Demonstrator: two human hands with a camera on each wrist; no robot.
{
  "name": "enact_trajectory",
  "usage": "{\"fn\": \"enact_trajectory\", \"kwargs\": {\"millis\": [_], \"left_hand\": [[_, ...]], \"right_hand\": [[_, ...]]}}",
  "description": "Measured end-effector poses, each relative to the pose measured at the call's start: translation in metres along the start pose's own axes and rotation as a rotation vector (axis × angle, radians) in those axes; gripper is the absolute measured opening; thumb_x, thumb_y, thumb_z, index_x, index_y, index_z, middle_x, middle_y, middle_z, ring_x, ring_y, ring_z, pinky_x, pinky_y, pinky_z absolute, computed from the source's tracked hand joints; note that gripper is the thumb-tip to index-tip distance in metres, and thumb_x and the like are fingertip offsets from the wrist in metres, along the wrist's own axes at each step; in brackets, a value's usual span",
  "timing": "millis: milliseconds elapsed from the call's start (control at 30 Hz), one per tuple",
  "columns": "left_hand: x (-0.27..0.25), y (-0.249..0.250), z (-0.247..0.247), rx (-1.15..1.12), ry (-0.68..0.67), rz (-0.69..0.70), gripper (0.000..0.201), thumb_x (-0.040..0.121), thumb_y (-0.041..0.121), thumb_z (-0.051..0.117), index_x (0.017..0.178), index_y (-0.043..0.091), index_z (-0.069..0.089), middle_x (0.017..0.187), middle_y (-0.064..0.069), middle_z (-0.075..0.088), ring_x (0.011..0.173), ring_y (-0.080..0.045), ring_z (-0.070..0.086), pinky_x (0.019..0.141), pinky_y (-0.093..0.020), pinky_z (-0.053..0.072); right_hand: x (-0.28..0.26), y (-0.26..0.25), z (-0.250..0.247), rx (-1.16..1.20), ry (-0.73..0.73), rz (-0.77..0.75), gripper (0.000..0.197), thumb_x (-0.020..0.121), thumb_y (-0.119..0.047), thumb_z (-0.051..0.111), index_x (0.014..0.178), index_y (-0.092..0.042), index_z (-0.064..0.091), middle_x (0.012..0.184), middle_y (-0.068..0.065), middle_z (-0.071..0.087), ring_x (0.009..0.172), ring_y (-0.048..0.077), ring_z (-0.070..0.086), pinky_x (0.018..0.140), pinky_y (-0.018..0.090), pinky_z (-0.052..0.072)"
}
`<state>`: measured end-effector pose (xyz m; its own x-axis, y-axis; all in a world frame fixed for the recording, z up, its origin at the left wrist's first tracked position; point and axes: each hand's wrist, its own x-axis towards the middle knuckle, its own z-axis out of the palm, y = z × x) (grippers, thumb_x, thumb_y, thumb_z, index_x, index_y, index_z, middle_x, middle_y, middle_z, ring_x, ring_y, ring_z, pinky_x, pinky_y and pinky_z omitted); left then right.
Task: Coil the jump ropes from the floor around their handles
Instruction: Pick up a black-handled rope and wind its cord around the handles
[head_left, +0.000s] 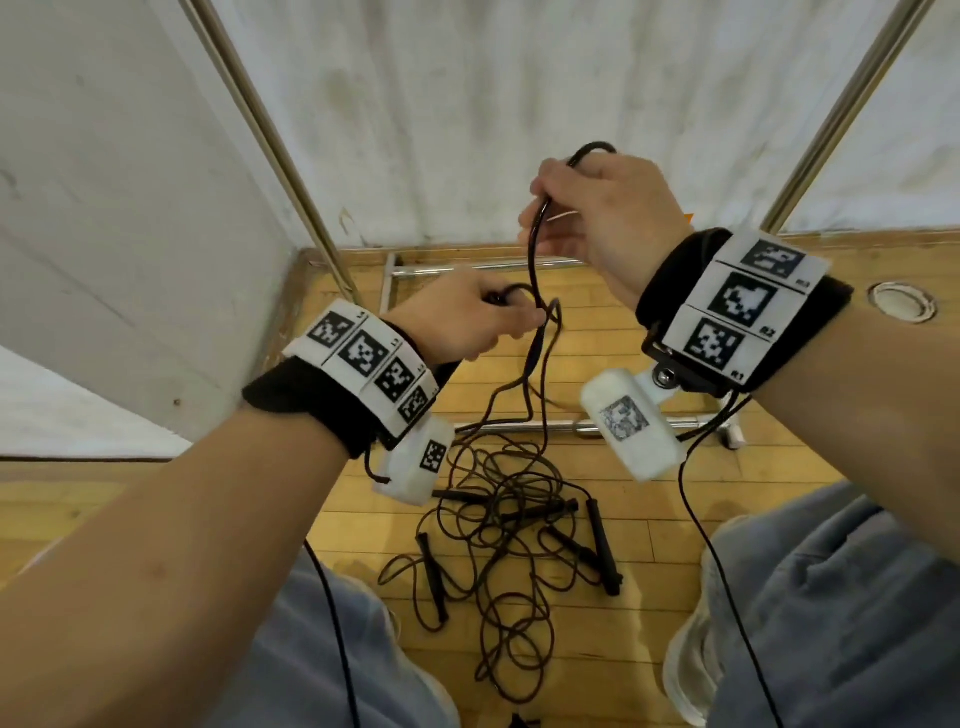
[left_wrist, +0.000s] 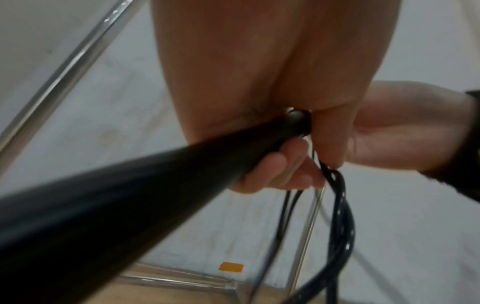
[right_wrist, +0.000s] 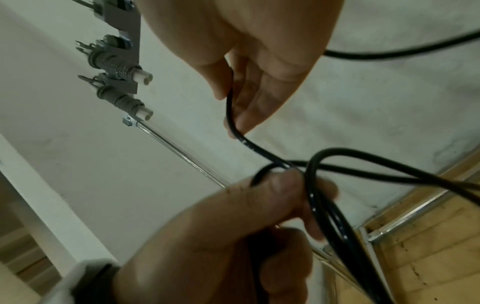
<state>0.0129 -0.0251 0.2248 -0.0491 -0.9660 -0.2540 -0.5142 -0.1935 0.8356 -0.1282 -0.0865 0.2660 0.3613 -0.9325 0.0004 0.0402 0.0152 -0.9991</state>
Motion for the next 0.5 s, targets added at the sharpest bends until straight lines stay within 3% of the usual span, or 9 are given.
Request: {"fn": "enact_trajectory", "kwargs": {"millis": [67, 200, 300, 400, 500], "left_hand": [[-0.001, -0.001, 0.001, 0.05, -0.001, 0.038, 0.024, 0.089, 0.035, 0.065, 0.067, 0.026, 0.066, 0.05, 0.012, 0.052, 0.047, -0.007, 0.044, 0.05, -0.024, 0.038], [-0.001, 0.005, 0.004, -0.126, 0.059, 0.101, 0.016, 0.087, 0.032, 0.067, 0.073, 0.027, 0.07, 0.06, 0.006, 0.053, 0.052, -0.012, 0.041, 0.047, -0.023, 0.035], [0.001, 0.008, 0.011, -0.117, 0.092, 0.099, 0.02, 0.089, 0.028, 0.066, 0.072, 0.017, 0.062, 0.052, 0.011, 0.048, 0.048, -0.01, 0.039, 0.045, -0.019, 0.033], [0.003, 0.011, 0.012, -0.109, 0.176, 0.136, 0.024, 0.093, 0.02, 0.06, 0.07, 0.012, 0.059, 0.056, 0.009, 0.06, 0.042, -0.004, 0.043, 0.043, -0.014, 0.035], [0.005, 0.014, 0.002, -0.117, 0.305, 0.174, 0.025, 0.092, 0.022, 0.061, 0.072, 0.008, 0.063, 0.063, 0.0, 0.064, 0.041, -0.003, 0.044, 0.044, -0.016, 0.035]], "right_hand": [[0.0, -0.004, -0.005, 0.029, 0.035, -0.025, 0.019, 0.096, -0.018, 0.05, 0.083, -0.006, 0.057, 0.066, 0.004, 0.065, 0.063, 0.021, 0.066, 0.058, 0.025, 0.052], [-0.002, -0.006, -0.012, 0.16, 0.042, 0.034, 0.02, 0.097, -0.019, 0.05, 0.085, -0.005, 0.057, 0.075, 0.009, 0.062, 0.068, 0.024, 0.068, 0.062, 0.025, 0.054], [-0.004, -0.004, -0.012, 0.192, 0.038, 0.058, 0.02, 0.096, -0.021, 0.052, 0.085, -0.006, 0.058, 0.077, 0.01, 0.061, 0.072, 0.026, 0.07, 0.063, 0.025, 0.054], [-0.003, -0.001, -0.012, 0.075, 0.041, 0.057, 0.024, 0.095, -0.028, 0.053, 0.085, -0.008, 0.06, 0.073, 0.007, 0.063, 0.072, 0.023, 0.069, 0.071, 0.031, 0.057], [-0.002, 0.009, -0.012, -0.165, -0.109, 0.101, 0.029, 0.092, -0.037, 0.054, 0.084, -0.011, 0.065, 0.072, 0.003, 0.068, 0.076, 0.02, 0.067, 0.086, 0.039, 0.054]]}}
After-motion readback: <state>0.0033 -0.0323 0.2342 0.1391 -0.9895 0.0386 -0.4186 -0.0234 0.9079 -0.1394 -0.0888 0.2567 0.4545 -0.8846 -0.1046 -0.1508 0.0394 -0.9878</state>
